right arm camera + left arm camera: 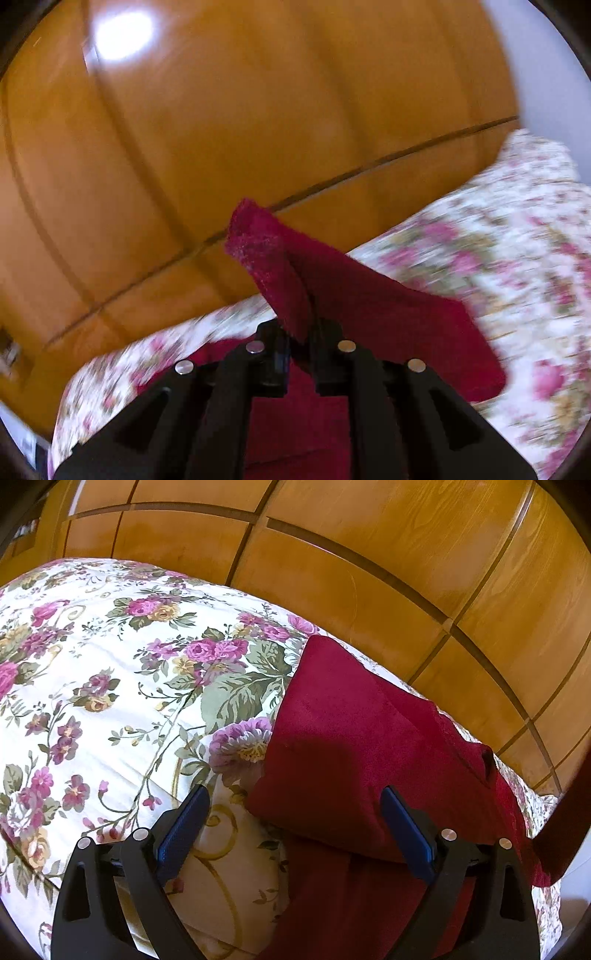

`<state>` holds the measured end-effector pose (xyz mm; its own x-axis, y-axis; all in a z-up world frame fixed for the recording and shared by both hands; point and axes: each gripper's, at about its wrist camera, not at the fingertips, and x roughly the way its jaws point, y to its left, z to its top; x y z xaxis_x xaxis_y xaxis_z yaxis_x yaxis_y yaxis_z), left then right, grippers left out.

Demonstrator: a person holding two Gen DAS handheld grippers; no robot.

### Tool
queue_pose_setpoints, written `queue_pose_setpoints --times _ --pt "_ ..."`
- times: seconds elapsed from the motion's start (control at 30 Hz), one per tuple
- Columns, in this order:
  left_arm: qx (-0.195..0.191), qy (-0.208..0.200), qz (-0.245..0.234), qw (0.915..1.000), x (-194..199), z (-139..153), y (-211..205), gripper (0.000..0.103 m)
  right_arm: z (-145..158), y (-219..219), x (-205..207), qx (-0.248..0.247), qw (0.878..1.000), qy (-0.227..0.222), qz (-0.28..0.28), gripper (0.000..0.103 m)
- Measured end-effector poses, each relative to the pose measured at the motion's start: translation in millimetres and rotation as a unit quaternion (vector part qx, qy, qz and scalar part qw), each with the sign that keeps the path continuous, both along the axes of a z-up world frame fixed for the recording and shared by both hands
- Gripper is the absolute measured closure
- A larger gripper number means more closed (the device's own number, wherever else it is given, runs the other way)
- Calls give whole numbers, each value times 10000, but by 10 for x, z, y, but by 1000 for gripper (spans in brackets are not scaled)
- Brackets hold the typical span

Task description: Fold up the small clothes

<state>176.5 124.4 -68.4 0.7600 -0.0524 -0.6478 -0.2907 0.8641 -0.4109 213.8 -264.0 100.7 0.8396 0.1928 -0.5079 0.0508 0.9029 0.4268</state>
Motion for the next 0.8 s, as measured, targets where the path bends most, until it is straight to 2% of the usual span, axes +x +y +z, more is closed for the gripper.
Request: queue_pose_setpoints --times 0.17,0.27,0.37,0.4,0.43,0.53,0.63,0.73,0.8 --pt "1 5 -14 10000 2 -9 -9 11 -359 763 181 -43 9952 161 963 91" --pt "-4 0 -25 10000 12 -12 -14 11 -650 1175 264 -162 9869 354 1564 87" --pt "-21 8 -26 10000 15 -13 -11 11 -966 1400 308 -280 9796 641 1883 68" --pt "-32 11 -33 10000 24 -15 1 11 -1036 1469 285 -257 9770 723 1989 52" --pt "-37 16 -35 10000 27 -16 3 11 -1137 1502 281 -234 9739 829 2102 46" --pt "-41 33 -40 10000 41 -20 9 11 -1268 1475 98 -333 9712 892 2183 36" --pt "-54 40 -46 10000 47 -17 19 11 -1264 1221 -207 16 9766 646 2052 29" --pt "-247 16 -24 9997 25 38 69 11 -1268 898 -434 290 9829 560 1730 28" --pt "-447 -80 -151 9989 -19 136 67 19 -1321 576 -591 492 9875 599 1376 30"
